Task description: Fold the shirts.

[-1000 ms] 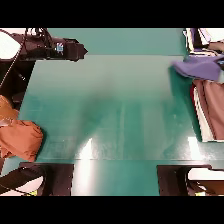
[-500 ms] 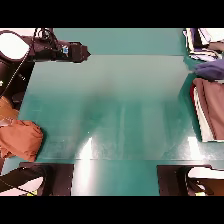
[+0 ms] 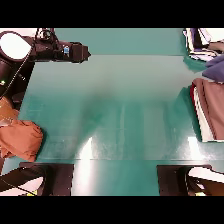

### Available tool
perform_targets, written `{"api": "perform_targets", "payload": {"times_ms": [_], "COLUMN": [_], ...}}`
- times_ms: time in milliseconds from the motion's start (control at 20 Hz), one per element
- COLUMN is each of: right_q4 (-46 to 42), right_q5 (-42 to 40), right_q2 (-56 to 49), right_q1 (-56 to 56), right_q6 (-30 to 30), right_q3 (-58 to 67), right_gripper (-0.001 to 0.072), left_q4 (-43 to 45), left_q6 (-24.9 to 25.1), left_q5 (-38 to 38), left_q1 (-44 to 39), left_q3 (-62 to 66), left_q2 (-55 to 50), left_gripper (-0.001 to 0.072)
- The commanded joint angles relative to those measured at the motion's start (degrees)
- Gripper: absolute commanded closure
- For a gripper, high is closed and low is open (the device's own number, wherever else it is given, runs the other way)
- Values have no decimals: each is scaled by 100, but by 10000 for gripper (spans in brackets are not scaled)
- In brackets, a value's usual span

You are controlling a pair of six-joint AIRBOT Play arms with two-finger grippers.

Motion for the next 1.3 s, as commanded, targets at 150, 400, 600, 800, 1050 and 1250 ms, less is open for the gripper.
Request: {"api": "perform_targets", "payload": {"times_ms": [150, 400, 600, 800, 1050, 1250], "right_q4": [-1287, -2835, -2986, -1687, -1624, -1720], "right_q5": [826, 984, 758, 588, 94, -546], "right_q2": [1329, 2297, 2457, 2457, 2457, 2459], "right_q1": [-638, -1287, -1759, -1093, 1224, 2813], "right_q6": [50, 232, 503, 498, 498, 492], "right_q3": [-2166, -3757, -3926, -3230, -2509, -2225], "right_gripper": [694, 569, 9, 17, 30, 577], "left_q4": [2, 4, 2, 2, -2, -2], "left_q6": [37, 175, 190, 186, 184, 184], "left_q5": [22, 15, -46, -24, 15, 22], "left_q1": [-4, -4, -4, -4, -2, -2], "left_q3": [0, 0, 0, 0, 0, 2], "left_q2": [-2, -2, -2, 0, 0, 0], "left_gripper": [683, 683, 683, 683, 683, 683]}}
